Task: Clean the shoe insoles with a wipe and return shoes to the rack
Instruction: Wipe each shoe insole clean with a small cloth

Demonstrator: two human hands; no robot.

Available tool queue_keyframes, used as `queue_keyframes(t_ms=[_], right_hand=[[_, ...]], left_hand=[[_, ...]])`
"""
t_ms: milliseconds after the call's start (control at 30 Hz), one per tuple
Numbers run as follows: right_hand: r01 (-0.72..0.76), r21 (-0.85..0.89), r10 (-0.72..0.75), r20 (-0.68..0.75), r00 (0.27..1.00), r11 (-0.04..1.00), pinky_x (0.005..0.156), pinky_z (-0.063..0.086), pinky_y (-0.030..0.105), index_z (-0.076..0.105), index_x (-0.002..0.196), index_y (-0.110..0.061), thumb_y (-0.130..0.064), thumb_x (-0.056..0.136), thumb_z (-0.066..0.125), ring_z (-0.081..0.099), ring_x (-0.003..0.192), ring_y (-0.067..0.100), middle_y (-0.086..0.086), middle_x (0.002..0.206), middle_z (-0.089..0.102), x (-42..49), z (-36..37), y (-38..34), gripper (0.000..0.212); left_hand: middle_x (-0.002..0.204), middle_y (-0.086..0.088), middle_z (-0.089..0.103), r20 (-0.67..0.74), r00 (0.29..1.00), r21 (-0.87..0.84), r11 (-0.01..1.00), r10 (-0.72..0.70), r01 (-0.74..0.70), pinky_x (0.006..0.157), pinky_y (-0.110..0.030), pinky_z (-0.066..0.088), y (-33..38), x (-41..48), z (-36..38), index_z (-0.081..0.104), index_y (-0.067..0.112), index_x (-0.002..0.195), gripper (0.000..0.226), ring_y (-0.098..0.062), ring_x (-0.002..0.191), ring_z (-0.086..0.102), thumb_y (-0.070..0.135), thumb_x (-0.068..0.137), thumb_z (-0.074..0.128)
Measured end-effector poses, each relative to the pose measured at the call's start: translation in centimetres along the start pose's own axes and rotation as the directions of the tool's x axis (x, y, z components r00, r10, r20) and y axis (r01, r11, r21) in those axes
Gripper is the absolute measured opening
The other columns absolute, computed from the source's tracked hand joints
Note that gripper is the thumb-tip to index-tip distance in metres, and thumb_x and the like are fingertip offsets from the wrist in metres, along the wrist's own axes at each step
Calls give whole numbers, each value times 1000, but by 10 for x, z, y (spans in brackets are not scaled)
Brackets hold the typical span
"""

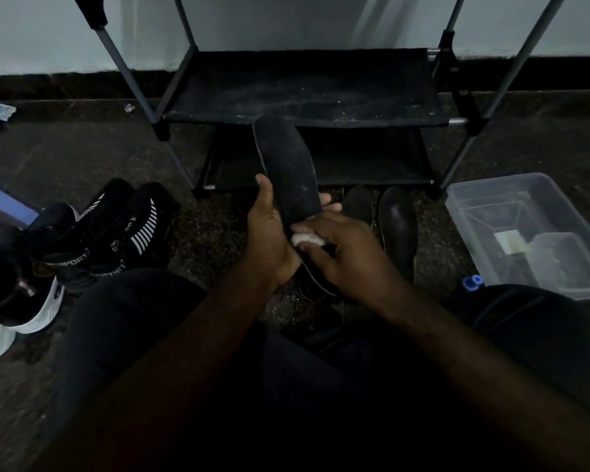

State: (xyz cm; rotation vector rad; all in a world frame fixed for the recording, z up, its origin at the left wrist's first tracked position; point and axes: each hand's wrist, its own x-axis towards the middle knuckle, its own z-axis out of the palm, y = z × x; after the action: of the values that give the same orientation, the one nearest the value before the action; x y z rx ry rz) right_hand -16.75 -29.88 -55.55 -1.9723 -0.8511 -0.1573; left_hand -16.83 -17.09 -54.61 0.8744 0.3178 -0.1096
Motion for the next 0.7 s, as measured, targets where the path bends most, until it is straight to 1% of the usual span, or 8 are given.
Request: queue_keyframes(t_ms=[67,100,167,267,367,433,533,700], right_hand=[[-20,-163,11,-59,998,986,89,52,32,73,103,-3,-5,87,66,65,96,24,13,99,70,5,-4,9,17],[-66,-229,45,-93,995,971,86,52,34,72,101,-3,-5,87,66,66,94,28,14,98,69,7,-6,12,16],[-118,-290,85,-123,989,950,83,46,24,71,99,-3,-4,85,66,66,90,28,14,95,69,8,-8,15,14],[-61,-154,59,-22,998,986,80,41,10,73,94,-3,0,86,65,64,87,17,11,91,70,2,-3,2,12],[24,-127,-20,38,999,992,80,44,14,74,92,-4,1,86,65,63,86,15,9,90,69,-1,0,-2,12],[-39,-221,32,-36,999,974,75,42,19,72,88,-3,-1,85,64,64,84,24,12,88,67,5,-3,5,9],[-160,-280,127,-132,983,947,73,39,20,72,89,-3,-2,84,65,66,84,29,14,90,69,11,-5,11,9],[-28,-93,29,11,1000,995,80,47,19,75,91,-6,-1,86,65,63,82,13,7,87,71,1,3,-6,12]], left_hand=[[108,-26,60,54,999,6,1000,2,-2,99,-47,46,-2,-1,1,65,-2,104,88,-36,102,61,69,94,15],[107,-26,60,70,998,-3,1000,3,-3,99,-46,45,-2,-1,1,68,-2,102,88,-35,101,61,68,94,15],[106,-23,60,81,997,-24,1000,13,-11,98,-45,46,-3,1,1,66,0,106,84,-32,99,61,67,95,16],[105,-24,59,30,999,-13,1000,29,-29,101,-48,46,-4,2,-1,60,1,110,81,-34,104,62,67,95,17],[100,-22,63,-22,999,20,999,27,-26,93,-45,51,-4,1,0,63,4,107,80,-33,99,65,68,94,18],[99,-21,64,11,1000,29,999,19,-19,92,-41,51,-3,0,2,68,4,102,83,-30,95,65,67,96,15],[95,-18,67,24,1000,6,1000,0,0,80,-34,55,-2,0,3,78,8,87,86,-25,84,68,64,97,13],[100,-21,63,-17,1000,-13,1000,-14,14,101,-49,45,-5,3,-2,66,3,105,82,-36,105,61,69,94,18]])
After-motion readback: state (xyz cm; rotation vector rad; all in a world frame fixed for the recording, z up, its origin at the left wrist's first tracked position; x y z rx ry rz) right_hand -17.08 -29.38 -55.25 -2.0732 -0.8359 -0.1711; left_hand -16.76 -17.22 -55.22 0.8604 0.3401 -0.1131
